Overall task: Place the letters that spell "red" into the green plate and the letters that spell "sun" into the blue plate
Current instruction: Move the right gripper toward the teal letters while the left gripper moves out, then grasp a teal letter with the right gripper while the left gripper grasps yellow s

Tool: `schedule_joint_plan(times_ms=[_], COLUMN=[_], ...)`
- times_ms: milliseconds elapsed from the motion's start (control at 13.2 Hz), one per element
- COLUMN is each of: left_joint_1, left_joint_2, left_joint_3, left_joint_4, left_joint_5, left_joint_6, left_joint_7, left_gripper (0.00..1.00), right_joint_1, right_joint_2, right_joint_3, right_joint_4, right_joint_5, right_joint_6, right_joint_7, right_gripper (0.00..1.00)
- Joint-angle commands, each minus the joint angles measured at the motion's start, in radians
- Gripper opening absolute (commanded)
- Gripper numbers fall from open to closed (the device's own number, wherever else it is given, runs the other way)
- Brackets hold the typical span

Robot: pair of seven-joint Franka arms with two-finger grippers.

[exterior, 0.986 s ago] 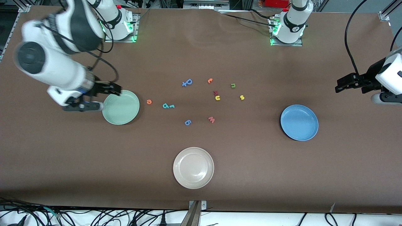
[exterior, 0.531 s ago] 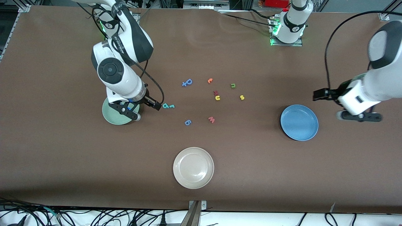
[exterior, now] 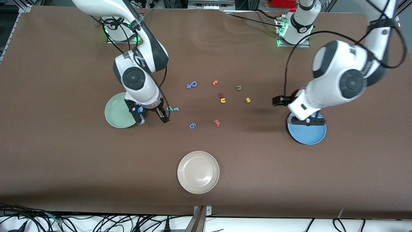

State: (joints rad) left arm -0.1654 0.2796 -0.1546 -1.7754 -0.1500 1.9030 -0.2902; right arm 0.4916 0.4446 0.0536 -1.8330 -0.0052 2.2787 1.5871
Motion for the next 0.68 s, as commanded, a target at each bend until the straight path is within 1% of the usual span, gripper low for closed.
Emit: schedule_joint_plan(times_ms=[0, 76, 152, 228, 304, 379, 455, 531, 607], left_joint_1=[0.004, 0.003, 0.001, -0.005, -0.029, -0.046, -0.048, -0.049, -0.051], left_joint_2=[-0.082, -0.08, -0.074, -0.057, -0.04, -0.024, 0.002, 0.035, 0.068], left_joint_3=[-0.097, -0.129, -0.155, -0.173, -0.175, -0.175, -0.177, -0.178, -0.18], left_joint_4=[-0.282, -0.356, -0.422, -0.462, -0.479, -0.481, -0.48, -0.48, -0.473], left_joint_5=[-0.02, -0.013, -0.008, -0.008, 0.009, 0.07, 0.157, 0.237, 0.289], left_joint_6=[0.293, 0.406, 0.512, 0.586, 0.612, 0.616, 0.636, 0.68, 0.703], left_joint_7=[-0.149, -0.194, -0.24, -0.277, -0.314, -0.369, -0.457, -0.545, -0.594], left_gripper=[1.0, 1.0, 1.0, 1.0, 1.0, 1.0, 1.0, 1.0, 1.0], right_joint_1=[0.067, 0.074, 0.074, 0.076, 0.085, 0.091, 0.096, 0.105, 0.108], right_joint_2=[-0.03, -0.029, -0.029, -0.024, -0.017, 0.0, 0.018, 0.038, 0.049], right_joint_3=[-0.008, -0.008, -0.008, -0.008, -0.008, -0.008, -0.008, -0.009, -0.011], right_joint_4=[-0.162, -0.187, -0.198, -0.198, -0.197, -0.193, -0.192, -0.19, -0.189], right_joint_5=[-0.027, -0.027, -0.027, -0.027, -0.025, -0.024, -0.025, -0.025, -0.025], right_joint_6=[0.213, 0.244, 0.246, 0.251, 0.268, 0.284, 0.285, 0.286, 0.292], right_joint_7=[0.15, 0.175, 0.183, 0.206, 0.218, 0.234, 0.238, 0.238, 0.238], right_gripper=[0.97, 0.94, 0.9, 0.86, 0.84, 0.84, 0.84, 0.81, 0.77])
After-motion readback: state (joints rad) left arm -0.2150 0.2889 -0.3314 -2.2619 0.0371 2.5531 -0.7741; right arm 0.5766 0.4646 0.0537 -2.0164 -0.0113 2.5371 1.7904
